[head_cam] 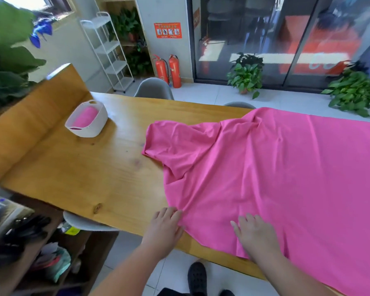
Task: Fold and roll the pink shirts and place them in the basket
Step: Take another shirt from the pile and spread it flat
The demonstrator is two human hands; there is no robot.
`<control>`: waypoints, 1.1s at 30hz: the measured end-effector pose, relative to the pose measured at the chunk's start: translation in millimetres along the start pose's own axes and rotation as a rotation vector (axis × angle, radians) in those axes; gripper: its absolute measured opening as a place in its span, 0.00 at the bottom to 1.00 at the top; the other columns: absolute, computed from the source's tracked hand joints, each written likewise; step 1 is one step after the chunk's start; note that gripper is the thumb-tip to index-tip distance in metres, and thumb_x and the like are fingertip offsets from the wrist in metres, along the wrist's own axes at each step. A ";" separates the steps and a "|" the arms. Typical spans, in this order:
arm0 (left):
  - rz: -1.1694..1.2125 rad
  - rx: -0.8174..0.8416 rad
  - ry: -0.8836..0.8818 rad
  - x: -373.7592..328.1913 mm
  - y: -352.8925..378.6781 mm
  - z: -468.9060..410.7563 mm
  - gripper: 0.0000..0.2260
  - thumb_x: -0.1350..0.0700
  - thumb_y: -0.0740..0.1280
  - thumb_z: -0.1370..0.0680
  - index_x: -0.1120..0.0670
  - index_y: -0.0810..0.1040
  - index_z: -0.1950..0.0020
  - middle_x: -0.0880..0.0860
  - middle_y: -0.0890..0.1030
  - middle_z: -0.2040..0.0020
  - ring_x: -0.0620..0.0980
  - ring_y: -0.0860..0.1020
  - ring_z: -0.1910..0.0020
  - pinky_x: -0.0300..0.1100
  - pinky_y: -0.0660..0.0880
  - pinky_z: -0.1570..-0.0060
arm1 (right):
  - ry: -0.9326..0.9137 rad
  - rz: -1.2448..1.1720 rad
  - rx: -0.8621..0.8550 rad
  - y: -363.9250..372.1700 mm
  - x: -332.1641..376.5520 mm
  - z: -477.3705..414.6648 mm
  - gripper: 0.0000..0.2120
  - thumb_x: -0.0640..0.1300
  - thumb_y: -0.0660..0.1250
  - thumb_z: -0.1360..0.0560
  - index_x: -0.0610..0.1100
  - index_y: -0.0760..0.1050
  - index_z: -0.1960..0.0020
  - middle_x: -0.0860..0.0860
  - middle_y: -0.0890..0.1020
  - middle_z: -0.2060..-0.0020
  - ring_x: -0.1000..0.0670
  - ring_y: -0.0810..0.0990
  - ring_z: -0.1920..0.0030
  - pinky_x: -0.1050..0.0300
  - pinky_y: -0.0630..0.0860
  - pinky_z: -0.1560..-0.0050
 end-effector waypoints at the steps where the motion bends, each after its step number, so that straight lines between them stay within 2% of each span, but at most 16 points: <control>1: 0.005 -0.001 -0.040 3.8 -2.4 4.8 0.19 0.40 0.58 0.16 0.47 0.74 0.30 0.46 0.76 0.35 0.51 0.75 0.36 0.48 0.75 0.37 | -0.023 -0.008 0.011 0.9 5.9 -2.1 0.23 0.58 0.58 0.21 0.43 0.78 0.62 0.46 0.77 0.67 0.40 0.77 0.66 0.47 0.72 0.72; 6: -0.010 0.026 -0.151 37.7 -17.7 16.6 0.19 0.38 0.56 0.16 0.45 0.73 0.29 0.47 0.71 0.30 0.51 0.73 0.32 0.47 0.73 0.36 | -0.044 -0.073 0.251 3.2 35.4 -15.1 0.24 0.62 0.53 0.20 0.48 0.81 0.52 0.50 0.78 0.57 0.45 0.78 0.56 0.46 0.77 0.63; 9: 0.001 0.036 -0.219 64.2 -22.9 11.7 0.21 0.38 0.57 0.15 0.46 0.72 0.26 0.49 0.70 0.25 0.53 0.70 0.27 0.49 0.71 0.33 | -0.101 -0.118 0.345 -1.3 54.6 -34.2 0.30 0.66 0.47 0.20 0.52 0.80 0.36 0.50 0.79 0.39 0.46 0.79 0.42 0.47 0.80 0.47; 11: 0.013 0.032 -0.256 82.2 -24.0 3.7 0.22 0.39 0.57 0.15 0.46 0.70 0.24 0.49 0.68 0.22 0.53 0.67 0.24 0.50 0.70 0.30 | -0.127 -0.131 0.384 -6.9 72.8 -52.5 0.33 0.68 0.43 0.20 0.56 0.72 0.25 0.50 0.72 0.26 0.46 0.72 0.28 0.46 0.75 0.32; 13: 0.025 0.025 -0.268 99.7 -25.3 -8.1 0.23 0.39 0.57 0.15 0.46 0.69 0.22 0.50 0.67 0.21 0.53 0.65 0.23 0.50 0.69 0.29 | -0.139 -0.173 0.442 -16.7 96.3 -76.3 0.32 0.69 0.45 0.18 0.58 0.64 0.19 0.50 0.61 0.18 0.45 0.62 0.20 0.45 0.66 0.22; 17: 0.037 0.031 -0.216 139.5 -28.4 -38.9 0.23 0.40 0.60 0.16 0.46 0.69 0.22 0.53 0.67 0.20 0.56 0.66 0.22 0.53 0.70 0.29 | -0.186 -0.215 0.471 -29.5 153.9 -131.2 0.29 0.66 0.53 0.16 0.62 0.55 0.16 0.51 0.43 0.14 0.44 0.45 0.15 0.40 0.52 0.16; 20: 0.030 0.026 -0.180 176.6 -30.3 -62.2 0.22 0.41 0.63 0.17 0.45 0.71 0.24 0.54 0.69 0.21 0.57 0.67 0.23 0.54 0.72 0.30 | -0.191 -0.172 0.476 -27.3 197.9 -173.4 0.30 0.66 0.55 0.16 0.62 0.54 0.16 0.50 0.37 0.15 0.42 0.41 0.15 0.38 0.48 0.17; 23: 0.026 0.021 -0.160 214.7 -30.1 -83.9 0.22 0.42 0.68 0.21 0.46 0.75 0.28 0.55 0.73 0.25 0.59 0.72 0.27 0.55 0.76 0.36 | -0.186 -0.076 0.489 -18.1 231.4 -209.8 0.32 0.65 0.57 0.16 0.56 0.56 0.15 0.48 0.43 0.14 0.40 0.44 0.15 0.38 0.49 0.17; 25: 0.026 0.019 -0.143 236.1 -31.1 -97.0 0.23 0.42 0.69 0.22 0.46 0.75 0.28 0.55 0.74 0.26 0.59 0.72 0.28 0.54 0.76 0.36 | -0.182 0.006 0.491 -15.5 243.0 -231.9 0.31 0.61 0.59 0.16 0.50 0.61 0.17 0.47 0.55 0.15 0.41 0.52 0.16 0.41 0.55 0.18; 27: 0.021 0.006 -0.095 254.2 -32.5 -109.6 0.25 0.42 0.68 0.21 0.47 0.72 0.25 0.55 0.72 0.24 0.59 0.71 0.27 0.54 0.75 0.34 | -0.196 -0.035 0.450 -15.9 243.0 -256.6 0.28 0.57 0.61 0.16 0.46 0.65 0.19 0.48 0.65 0.19 0.43 0.61 0.19 0.45 0.60 0.19; 29: 0.029 -0.007 -0.050 269.4 -36.0 -123.2 0.24 0.43 0.68 0.20 0.47 0.72 0.26 0.56 0.71 0.23 0.59 0.70 0.26 0.54 0.74 0.33 | -0.078 -0.255 0.315 -24.7 227.6 -280.7 0.25 0.51 0.63 0.16 0.44 0.69 0.21 0.47 0.70 0.22 0.44 0.66 0.22 0.48 0.61 0.20; 31: 0.030 -0.026 -0.037 279.4 -39.2 -137.8 0.23 0.45 0.70 0.21 0.48 0.74 0.28 0.57 0.72 0.24 0.61 0.71 0.27 0.56 0.75 0.34 | 0.253 -0.450 0.099 -33.0 184.8 -300.2 0.24 0.46 0.63 0.15 0.40 0.70 0.21 0.43 0.72 0.23 0.42 0.68 0.22 0.48 0.60 0.19; 32: 0.036 -0.034 -0.045 281.6 -39.6 -144.9 0.23 0.45 0.71 0.22 0.49 0.75 0.28 0.58 0.73 0.25 0.62 0.72 0.27 0.57 0.76 0.35 | 0.425 -0.461 0.066 -35.2 158.4 -304.7 0.25 0.46 0.63 0.15 0.40 0.68 0.20 0.42 0.70 0.22 0.41 0.66 0.21 0.46 0.59 0.19; 33: 0.045 -0.037 -0.053 281.6 -39.6 -151.9 0.23 0.46 0.71 0.22 0.49 0.75 0.28 0.59 0.73 0.26 0.63 0.72 0.28 0.57 0.77 0.35 | 0.554 -0.425 0.104 -36.3 134.5 -304.3 0.27 0.48 0.62 0.15 0.41 0.65 0.18 0.40 0.68 0.21 0.39 0.63 0.20 0.44 0.58 0.19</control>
Point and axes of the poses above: each hand's wrist, its own z-axis away from the middle knuckle, its own y-axis out of the palm, x = y × z, the point moved 2 cm from there along -z, towards the middle knuckle
